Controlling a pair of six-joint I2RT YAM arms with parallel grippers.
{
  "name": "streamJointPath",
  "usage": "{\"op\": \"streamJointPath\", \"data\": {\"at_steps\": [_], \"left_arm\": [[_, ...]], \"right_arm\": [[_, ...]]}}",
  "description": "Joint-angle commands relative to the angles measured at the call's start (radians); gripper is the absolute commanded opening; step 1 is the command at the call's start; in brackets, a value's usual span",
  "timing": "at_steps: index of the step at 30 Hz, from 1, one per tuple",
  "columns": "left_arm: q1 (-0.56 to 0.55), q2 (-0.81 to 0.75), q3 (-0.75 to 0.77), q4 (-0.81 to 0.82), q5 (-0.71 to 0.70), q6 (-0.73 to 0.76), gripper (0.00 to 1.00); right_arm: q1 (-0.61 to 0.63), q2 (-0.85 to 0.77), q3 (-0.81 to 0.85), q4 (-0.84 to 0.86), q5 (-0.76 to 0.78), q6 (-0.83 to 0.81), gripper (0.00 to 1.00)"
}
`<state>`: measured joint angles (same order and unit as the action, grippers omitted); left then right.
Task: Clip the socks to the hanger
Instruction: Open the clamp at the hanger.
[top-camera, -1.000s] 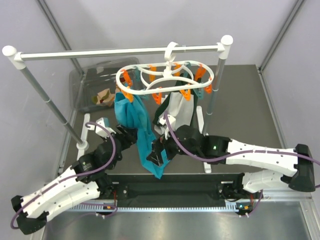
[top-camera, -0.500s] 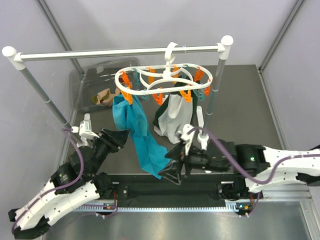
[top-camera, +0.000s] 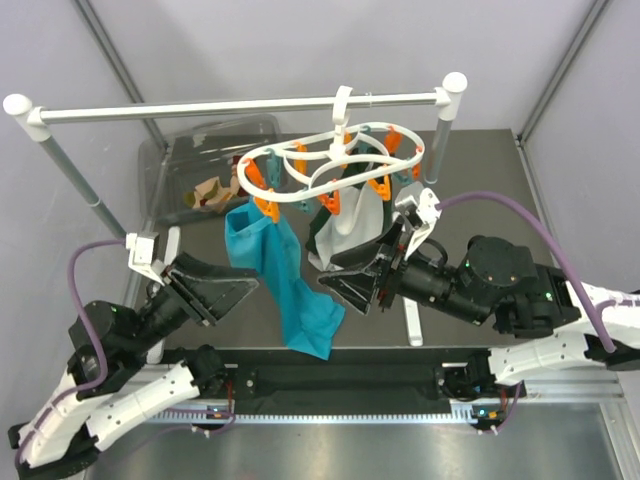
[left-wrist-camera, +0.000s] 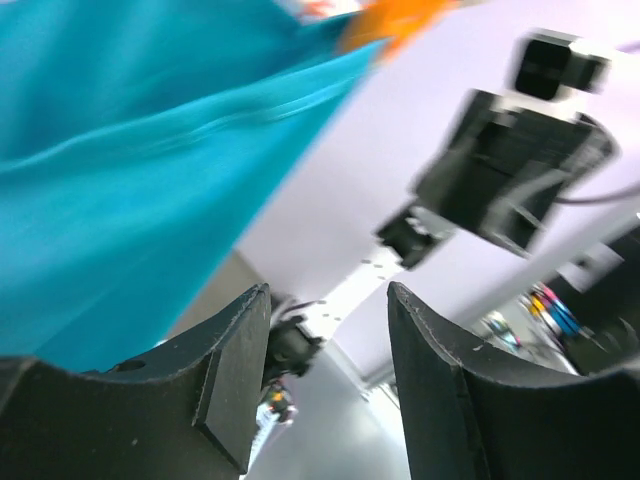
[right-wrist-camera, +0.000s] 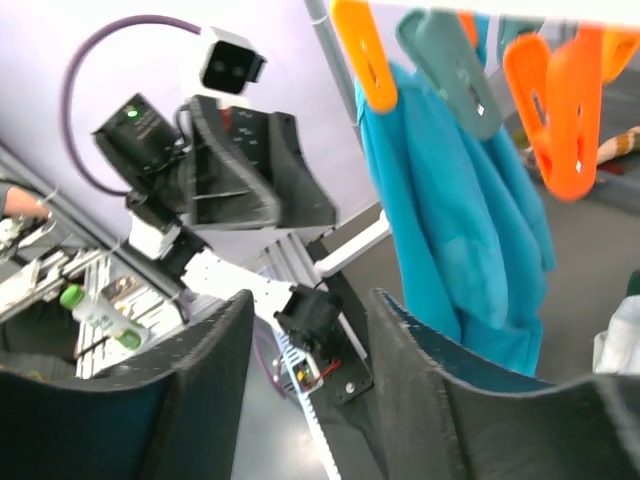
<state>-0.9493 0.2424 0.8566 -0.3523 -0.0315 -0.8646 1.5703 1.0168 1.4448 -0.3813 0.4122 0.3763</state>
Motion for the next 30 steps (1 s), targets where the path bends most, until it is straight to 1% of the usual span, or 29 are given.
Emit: {"op": "streamJointPath", "data": {"at_steps": [1,4,6,9,10,14,16,18,19,22,23,24,26,30], "left_arm": [[0.0,0.106,0.064,0.196,0.191,0.024,0.55],[0.0,0.211,0.12,0.242,0.246,0.029,0.54],[0.0,0.265,0.137,0.275,0.246,0.03,0.58],[0.0,0.303,0.127,0.383,0.236,0.026,0.59],[-0.002,0.316,0.128,0.418,0.231,0.024,0.59],[-0.002,0.386,0.147,0.467,0.237,0.022,0.59],[-0.002,0.399,0.147,0.467,0.217,0.024,0.59],[-0.002,0.393,0.122,0.464,0.138,0.007,0.59],[-0.002,0.37,0.058,0.495,0.051,-0.007,0.62],[-0.002,0.357,0.006,0.596,0.057,0.036,0.68],[-0.002,0.357,-0.008,0.63,0.083,0.054,0.69],[-0.002,0.36,-0.02,0.695,0.096,0.067,0.7],[-0.002,0.37,-0.036,0.726,0.117,0.096,0.71],[-0.002,0.382,-0.065,0.802,0.098,0.131,0.71]], "right_arm": [[0.004,0.037,0.09,0.025,0.065,-0.028,0.47],[0.002,0.062,0.135,0.018,0.085,-0.025,0.45],[0.004,0.075,0.153,0.009,0.102,-0.022,0.45],[0.004,0.085,0.189,-0.019,0.134,-0.016,0.45],[0.004,0.086,0.199,-0.028,0.142,-0.014,0.46],[0.004,0.097,0.224,-0.077,0.194,-0.027,0.5],[0.002,0.111,0.241,-0.09,0.214,-0.033,0.52],[0.004,0.117,0.247,-0.096,0.223,-0.046,0.54],[0.004,0.132,0.253,-0.096,0.232,-0.065,0.56],[0.004,0.14,0.252,-0.093,0.231,-0.076,0.58],[0.004,0.141,0.252,-0.091,0.224,-0.079,0.58],[0.002,0.141,0.255,-0.082,0.211,-0.079,0.59],[0.002,0.137,0.253,-0.071,0.183,-0.086,0.59],[0.0,0.131,0.253,-0.048,0.172,-0.093,0.59]]}}
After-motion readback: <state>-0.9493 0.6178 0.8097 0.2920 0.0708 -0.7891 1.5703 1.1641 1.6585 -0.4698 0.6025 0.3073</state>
